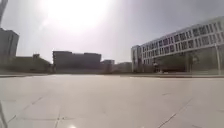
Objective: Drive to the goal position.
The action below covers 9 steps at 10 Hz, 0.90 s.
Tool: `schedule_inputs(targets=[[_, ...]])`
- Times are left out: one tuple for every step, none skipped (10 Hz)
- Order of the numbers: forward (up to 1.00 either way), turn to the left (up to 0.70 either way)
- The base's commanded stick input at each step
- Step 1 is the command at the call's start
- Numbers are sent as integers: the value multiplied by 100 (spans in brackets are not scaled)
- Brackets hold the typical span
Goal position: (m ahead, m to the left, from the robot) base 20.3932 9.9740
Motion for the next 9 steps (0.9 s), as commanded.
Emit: schedule_inputs(targets=[[70, 0], [70, 0], [70, 0], [70, 0], [70, 0], [70, 0], [70, 0], [70, 0], [70, 0]])
